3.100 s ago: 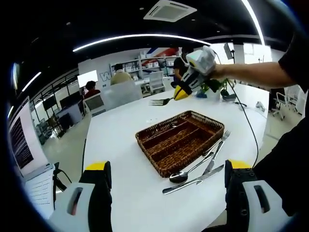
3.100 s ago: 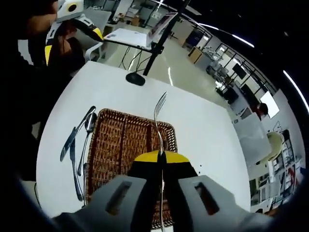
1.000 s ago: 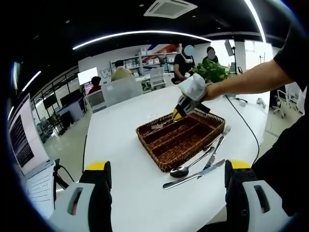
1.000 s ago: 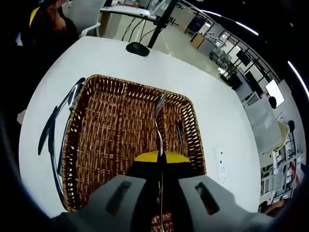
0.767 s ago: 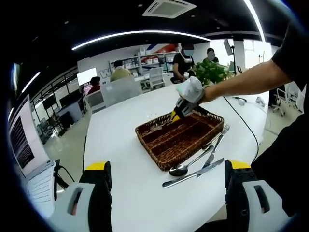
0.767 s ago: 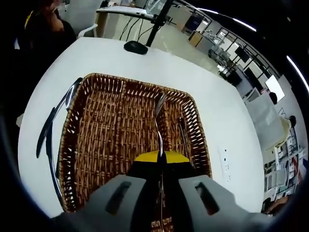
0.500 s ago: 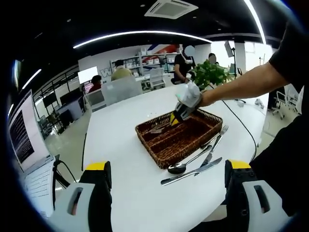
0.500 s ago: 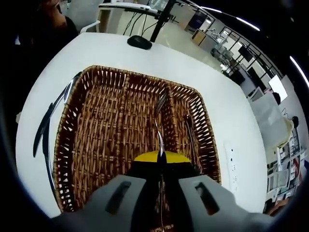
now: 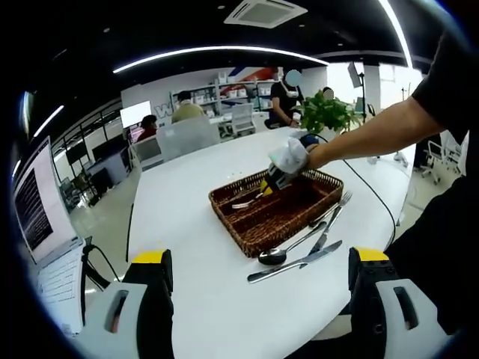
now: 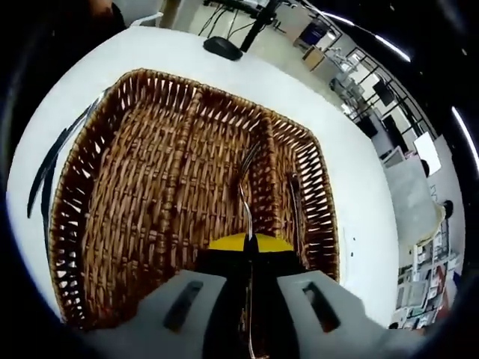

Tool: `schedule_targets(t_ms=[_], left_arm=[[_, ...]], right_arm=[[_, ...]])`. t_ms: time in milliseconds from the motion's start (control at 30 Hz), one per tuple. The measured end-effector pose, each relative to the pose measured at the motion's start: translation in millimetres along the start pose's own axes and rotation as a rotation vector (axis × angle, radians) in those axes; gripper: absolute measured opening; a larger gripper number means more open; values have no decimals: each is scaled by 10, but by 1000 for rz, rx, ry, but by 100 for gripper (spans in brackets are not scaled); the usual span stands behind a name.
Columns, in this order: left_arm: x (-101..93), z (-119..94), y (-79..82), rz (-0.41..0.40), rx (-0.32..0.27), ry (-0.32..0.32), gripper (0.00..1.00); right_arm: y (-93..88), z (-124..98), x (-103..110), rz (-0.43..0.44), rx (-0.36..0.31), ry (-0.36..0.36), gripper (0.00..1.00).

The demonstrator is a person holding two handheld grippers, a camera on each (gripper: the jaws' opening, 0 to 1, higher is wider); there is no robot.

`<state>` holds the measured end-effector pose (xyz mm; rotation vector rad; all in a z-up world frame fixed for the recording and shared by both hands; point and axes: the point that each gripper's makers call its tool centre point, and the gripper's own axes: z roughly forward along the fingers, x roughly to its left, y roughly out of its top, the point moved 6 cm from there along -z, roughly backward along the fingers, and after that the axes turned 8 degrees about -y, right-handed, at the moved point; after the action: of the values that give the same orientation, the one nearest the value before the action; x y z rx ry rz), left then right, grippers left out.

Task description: Arrange the knives, forks, and spoons in their matching storage slots by inserting each utensil handle-first until every utensil is classified and aligned in the correct compartment

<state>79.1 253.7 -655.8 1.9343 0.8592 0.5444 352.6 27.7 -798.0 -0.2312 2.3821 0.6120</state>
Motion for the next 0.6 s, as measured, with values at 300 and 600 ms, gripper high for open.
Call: schedule_targets(t_ms=[300,600], left_arm=[[-6,7,-31,-15,1,-14,99],[48,-18,19,-28,-34,-3,99]], right_arm=[[-32,55,58,3,4,-19,0],[-60,-3,127,74,-5,31,2]])
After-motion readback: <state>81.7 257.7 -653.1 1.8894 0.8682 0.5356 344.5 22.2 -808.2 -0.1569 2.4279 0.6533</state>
